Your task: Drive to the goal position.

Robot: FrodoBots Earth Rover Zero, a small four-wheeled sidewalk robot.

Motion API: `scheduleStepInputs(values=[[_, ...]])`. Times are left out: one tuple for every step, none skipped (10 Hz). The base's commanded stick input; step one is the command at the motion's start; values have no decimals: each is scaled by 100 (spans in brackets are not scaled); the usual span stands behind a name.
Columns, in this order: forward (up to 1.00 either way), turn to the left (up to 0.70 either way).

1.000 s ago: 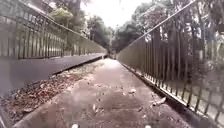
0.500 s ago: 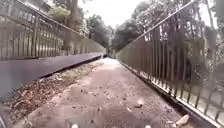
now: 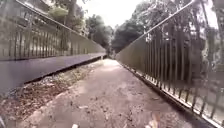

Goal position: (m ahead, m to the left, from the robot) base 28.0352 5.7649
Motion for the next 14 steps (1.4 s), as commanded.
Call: scheduleStepInputs(values=[[100,0],[100,0],[100,2],[100,-6],[100,-4],[100,-1],[100,0],[100,0],[100,0],[100,0],[100,0],[100,0],[100,0],[100,0]])
